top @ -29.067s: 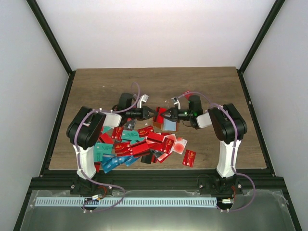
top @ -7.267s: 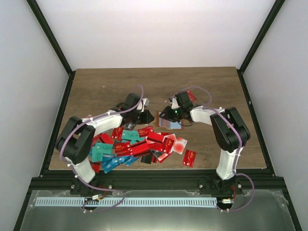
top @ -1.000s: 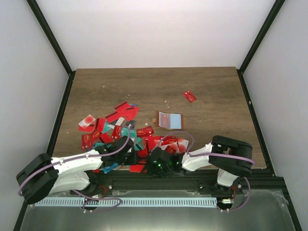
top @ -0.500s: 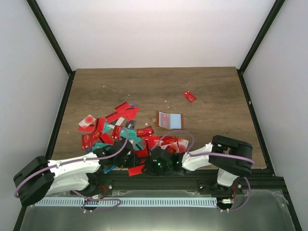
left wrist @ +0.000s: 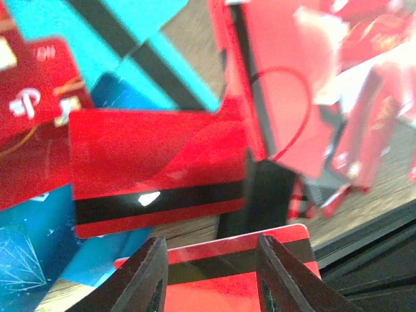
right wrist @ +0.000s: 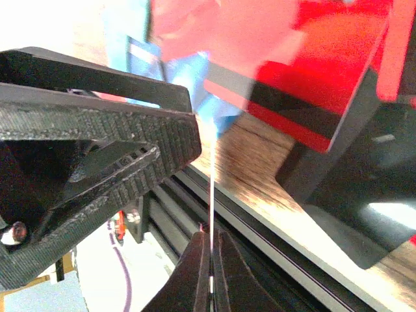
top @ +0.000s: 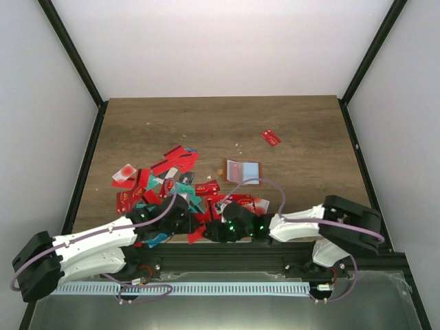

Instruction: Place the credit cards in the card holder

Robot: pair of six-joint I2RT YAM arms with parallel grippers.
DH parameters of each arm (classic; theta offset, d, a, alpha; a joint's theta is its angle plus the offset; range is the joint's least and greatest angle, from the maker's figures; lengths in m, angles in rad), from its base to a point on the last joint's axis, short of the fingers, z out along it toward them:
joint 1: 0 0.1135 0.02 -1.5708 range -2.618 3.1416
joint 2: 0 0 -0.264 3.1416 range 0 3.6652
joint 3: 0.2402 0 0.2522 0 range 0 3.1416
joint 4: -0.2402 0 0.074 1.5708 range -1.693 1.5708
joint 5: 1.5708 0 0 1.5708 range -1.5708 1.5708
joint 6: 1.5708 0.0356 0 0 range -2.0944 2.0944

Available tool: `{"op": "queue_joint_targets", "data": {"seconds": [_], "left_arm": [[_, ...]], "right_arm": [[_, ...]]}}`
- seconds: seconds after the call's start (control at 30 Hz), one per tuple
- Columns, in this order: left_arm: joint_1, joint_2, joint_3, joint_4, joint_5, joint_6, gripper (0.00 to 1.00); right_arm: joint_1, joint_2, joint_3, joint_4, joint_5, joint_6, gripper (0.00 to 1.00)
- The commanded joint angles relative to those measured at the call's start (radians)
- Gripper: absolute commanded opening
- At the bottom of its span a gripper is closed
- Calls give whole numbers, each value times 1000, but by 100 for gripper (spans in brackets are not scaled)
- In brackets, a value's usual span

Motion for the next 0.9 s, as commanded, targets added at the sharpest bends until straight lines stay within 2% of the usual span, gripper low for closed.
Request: {"op": "queue_joint_targets", "data": {"seconds": [0.0, 0.13, 0.27, 0.37, 0.47, 0.67, 0.87], "left_arm": [[-2, -41, 137, -127, -99, 61, 43], [13, -17, 280, -177, -181, 154, 47], [72, 51, 421, -153, -170, 326, 49], [146, 108, 508, -129, -96, 460, 49], [224, 159, 593, -127, 63, 576, 57], [263, 206, 697, -234, 295, 738, 70], [264, 178, 707, -325, 390, 823, 71]], "right_arm": [[-88, -144, -24, -57, -35, -153, 1], [-239, -296, 0, -194, -130, -341, 1], [-404, -399, 52, -320, -210, -525, 1], [-545, -428, 88, -385, -300, -663, 1], [-644, -428, 95, -389, -428, -750, 1], [-681, -419, 96, -294, -658, -796, 1], [-680, -393, 71, -171, -813, -804, 1]]}}
